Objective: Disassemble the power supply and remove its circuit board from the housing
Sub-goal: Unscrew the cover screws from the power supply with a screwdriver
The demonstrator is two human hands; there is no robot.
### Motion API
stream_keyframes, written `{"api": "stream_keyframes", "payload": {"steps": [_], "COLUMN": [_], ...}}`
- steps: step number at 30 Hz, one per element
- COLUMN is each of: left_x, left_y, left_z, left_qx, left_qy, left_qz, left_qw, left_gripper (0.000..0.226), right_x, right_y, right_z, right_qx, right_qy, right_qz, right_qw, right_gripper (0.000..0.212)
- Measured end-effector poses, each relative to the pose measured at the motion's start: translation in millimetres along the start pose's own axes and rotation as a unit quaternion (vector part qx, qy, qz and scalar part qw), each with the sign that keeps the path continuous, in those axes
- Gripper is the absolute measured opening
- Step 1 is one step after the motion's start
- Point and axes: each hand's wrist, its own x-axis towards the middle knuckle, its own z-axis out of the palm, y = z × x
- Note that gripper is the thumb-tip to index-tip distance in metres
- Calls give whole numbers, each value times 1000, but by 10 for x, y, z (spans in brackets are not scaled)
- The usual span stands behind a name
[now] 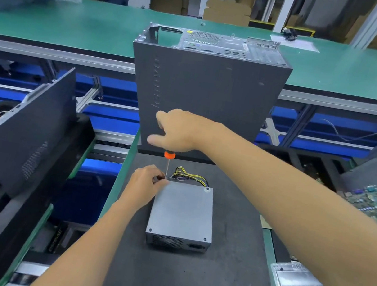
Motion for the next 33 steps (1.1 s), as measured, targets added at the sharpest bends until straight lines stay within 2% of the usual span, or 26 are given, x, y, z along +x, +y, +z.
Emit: {"api": "stream_keyframes", "payload": {"steps": [1, 3, 5, 8, 9, 11, 13, 14, 16, 18, 19, 21, 23, 24, 26, 27, 29, 30, 33], "left_x": [3, -4, -12, -68, -93, -127, -130, -121, -117, -130, -137, -141, -141, -141, -143, -145, -141, -137, -117], "left_y": [22, 61, 92, 122, 124, 117, 120, 125, 124, 113, 106, 88, 79, 87, 90, 81, 52, 38, 20], "left_z": [4, 21, 34, 68, 80, 91, 80, 72, 65, 69, 70, 71, 76, 79, 76, 70, 54, 52, 64], "left_qx": [2, 9, 15, 14, 17, 18, 17, 20, 25, 23, 22, 22, 22, 23, 22, 20, 16, 17, 16], "left_qy": [4, 8, 15, 28, 27, 29, 30, 28, 23, 22, 22, 19, 15, 13, 13, 15, 14, 11, 5], "left_qz": [-5, -17, -23, -34, -38, -44, -46, -44, -40, -37, -36, -34, -31, -29, -23, -23, -24, -23, -16], "left_qw": [1000, 1000, 1000, 999, 999, 998, 998, 998, 999, 999, 999, 999, 999, 999, 999, 999, 999, 1000, 1000], "left_gripper": [15, 15, 15, 15, 15, 14, 14, 14, 13, 12, 11, 12, 14, 13, 12, 11, 10, 10, 11], "right_x": [12, 24, 25, -40, -61, -66, -25, -12, 4, -12, -18, -6, 29, 42, 48, 46, 18, 11, 33], "right_y": [0, 16, 56, 84, 72, 45, 22, 17, 36, 45, 37, 13, 2, 8, 24, 33, 13, -2, 8], "right_z": [16, 50, 54, 9, 22, 60, 82, 76, 39, -14, -16, 28, 57, 71, 62, 44, 29, 45, 73], "right_qx": [-64, -78, 21, 187, 201, 115, -50, -69, 40, 155, 172, 131, 15, 10, 101, 147, 172, 152, -21], "right_qy": [8, 21, 18, -4, 1, 22, 38, 43, 15, -21, -23, 10, 39, 42, 3, -14, -13, 3, 31], "right_qz": [12, 18, 5, -44, -45, -5, 33, 24, 0, -38, -45, -5, 46, 39, 0, -18, -23, -3, 52], "right_qw": [998, 997, 1000, 981, 979, 993, 997, 996, 999, 987, 984, 991, 998, 998, 995, 989, 985, 988, 998], "right_gripper": [20, 19, 7, 24, 23, 19, 21, 20, 9, 16, 16, 12, 18, 17, 12, 18, 20, 17, 16]}}
